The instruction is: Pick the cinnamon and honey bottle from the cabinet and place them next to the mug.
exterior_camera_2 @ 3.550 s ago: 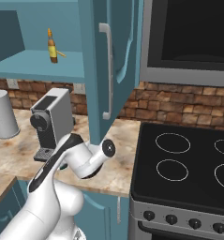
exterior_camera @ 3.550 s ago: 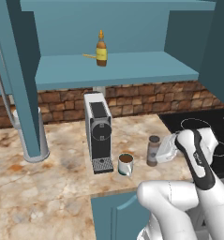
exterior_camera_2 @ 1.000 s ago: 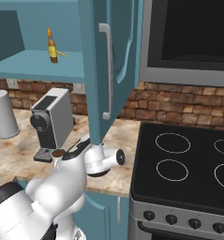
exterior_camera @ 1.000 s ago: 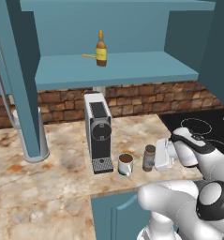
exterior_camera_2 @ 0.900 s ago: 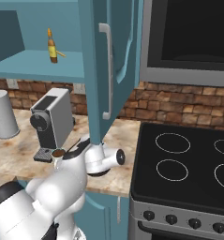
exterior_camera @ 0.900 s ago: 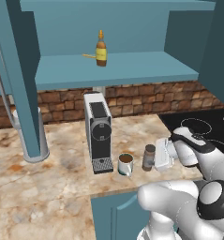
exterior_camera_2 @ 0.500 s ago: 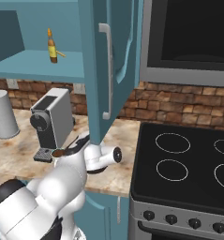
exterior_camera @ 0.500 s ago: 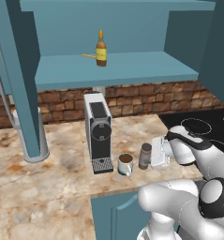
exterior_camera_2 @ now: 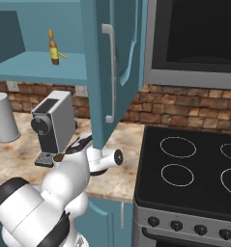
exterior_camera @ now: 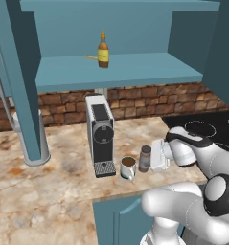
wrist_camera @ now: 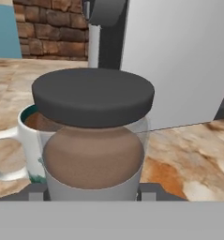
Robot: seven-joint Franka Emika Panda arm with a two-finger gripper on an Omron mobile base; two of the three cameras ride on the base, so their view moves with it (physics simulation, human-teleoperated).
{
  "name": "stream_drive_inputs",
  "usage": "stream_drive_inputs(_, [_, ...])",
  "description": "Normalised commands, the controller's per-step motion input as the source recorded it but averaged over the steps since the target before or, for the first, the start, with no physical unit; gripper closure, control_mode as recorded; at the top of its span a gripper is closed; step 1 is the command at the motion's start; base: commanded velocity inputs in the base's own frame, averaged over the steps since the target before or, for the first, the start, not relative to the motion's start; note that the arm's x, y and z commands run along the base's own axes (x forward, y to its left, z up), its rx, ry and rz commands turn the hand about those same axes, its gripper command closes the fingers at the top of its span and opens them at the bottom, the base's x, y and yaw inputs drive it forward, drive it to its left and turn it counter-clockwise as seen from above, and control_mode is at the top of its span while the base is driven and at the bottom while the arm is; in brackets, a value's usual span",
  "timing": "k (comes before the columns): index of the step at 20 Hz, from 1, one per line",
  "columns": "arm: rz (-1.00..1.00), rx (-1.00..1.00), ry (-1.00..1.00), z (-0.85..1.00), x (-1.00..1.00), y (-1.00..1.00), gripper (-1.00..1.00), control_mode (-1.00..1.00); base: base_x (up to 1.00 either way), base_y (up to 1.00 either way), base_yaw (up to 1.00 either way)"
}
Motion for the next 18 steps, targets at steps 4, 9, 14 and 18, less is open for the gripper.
stream_drive_inputs(4, [0.0, 0.0, 0.0, -0.08, 0.0, 0.11, 1.0, -1.0, 0.0, 0.0, 0.0])
stream_drive_inputs(9, [0.0, 0.0, 0.0, 0.0, 0.0, 0.0, 1.0, -1.0, 0.0, 0.0, 0.0])
stream_drive_inputs(14, [0.0, 0.0, 0.0, 0.0, 0.0, 0.0, -1.0, -1.0, 0.0, 0.0, 0.0])
stream_drive_inputs(18, [0.0, 0.0, 0.0, 0.0, 0.0, 0.0, -1.0, -1.0, 0.0, 0.0, 0.0])
